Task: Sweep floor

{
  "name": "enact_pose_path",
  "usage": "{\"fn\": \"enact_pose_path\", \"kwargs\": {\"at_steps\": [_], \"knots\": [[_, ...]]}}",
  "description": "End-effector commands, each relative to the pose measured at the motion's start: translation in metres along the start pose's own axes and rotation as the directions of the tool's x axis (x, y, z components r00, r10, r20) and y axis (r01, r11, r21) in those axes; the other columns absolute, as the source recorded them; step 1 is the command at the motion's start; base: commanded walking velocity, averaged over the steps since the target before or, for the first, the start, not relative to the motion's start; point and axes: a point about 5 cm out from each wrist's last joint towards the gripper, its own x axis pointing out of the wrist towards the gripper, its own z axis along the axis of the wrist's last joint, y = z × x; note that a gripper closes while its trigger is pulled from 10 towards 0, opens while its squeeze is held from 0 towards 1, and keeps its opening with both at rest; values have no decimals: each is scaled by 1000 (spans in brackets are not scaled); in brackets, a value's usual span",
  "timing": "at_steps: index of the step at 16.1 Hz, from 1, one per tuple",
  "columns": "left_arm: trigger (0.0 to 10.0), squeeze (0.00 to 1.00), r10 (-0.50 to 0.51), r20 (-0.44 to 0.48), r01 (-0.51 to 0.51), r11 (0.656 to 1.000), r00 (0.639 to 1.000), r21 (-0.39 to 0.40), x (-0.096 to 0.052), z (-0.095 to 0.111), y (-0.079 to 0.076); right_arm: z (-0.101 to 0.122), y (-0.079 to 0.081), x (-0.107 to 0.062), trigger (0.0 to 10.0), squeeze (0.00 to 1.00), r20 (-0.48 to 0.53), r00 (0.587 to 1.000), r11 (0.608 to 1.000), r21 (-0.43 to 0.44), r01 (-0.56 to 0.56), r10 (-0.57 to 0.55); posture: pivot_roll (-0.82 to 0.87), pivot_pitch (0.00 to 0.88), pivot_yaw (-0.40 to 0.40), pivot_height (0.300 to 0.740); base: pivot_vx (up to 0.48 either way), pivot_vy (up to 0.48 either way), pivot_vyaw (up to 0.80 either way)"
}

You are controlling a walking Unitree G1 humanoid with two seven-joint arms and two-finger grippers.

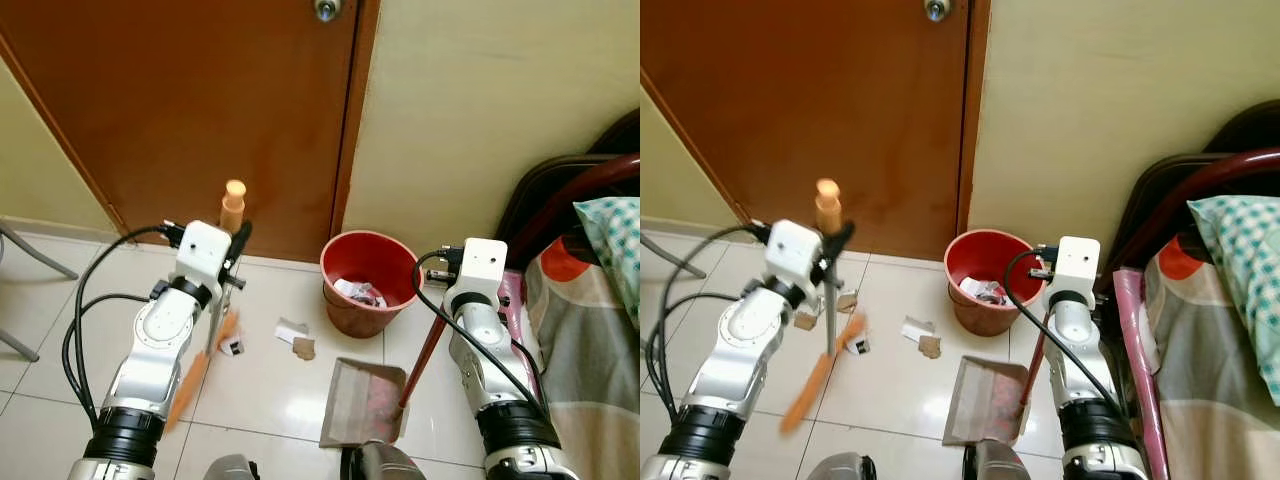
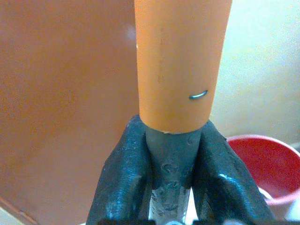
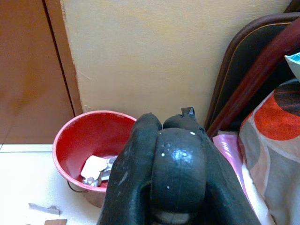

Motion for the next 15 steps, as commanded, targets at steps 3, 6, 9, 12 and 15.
{"fn": "enact_pose_path", "kwargs": {"at_steps": [3,6,9,12,15], "knots": [[10000,0,59,193,-65,998,979,23,11,41,5,2,1,3,10000,0,-5,1000,1000,-10,6,-6,0,137,-38,740,0,0,0],[10000,0,-116,244,134,989,963,-58,17,52,-25,1,3,3,10000,0,-8,1000,1000,-7,5,-5,5,132,-35,740,0,0,0],[10000,0,-256,228,285,953,939,-105,16,47,-52,2,4,4,10000,0,-4,1000,1000,-6,12,-12,2,128,-31,740,0,0,0],[10000,0,-414,174,434,896,893,-94,12,37,-72,2,0,6,10000,0,-5,999,999,-9,33,-33,5,126,-28,740,0,0,0],[10000,0,-578,92,585,807,811,-87,1,24,-86,1,-1,6,10000,0,-6,999,999,-14,47,-47,6,124,-25,740,0,0,0]]}}
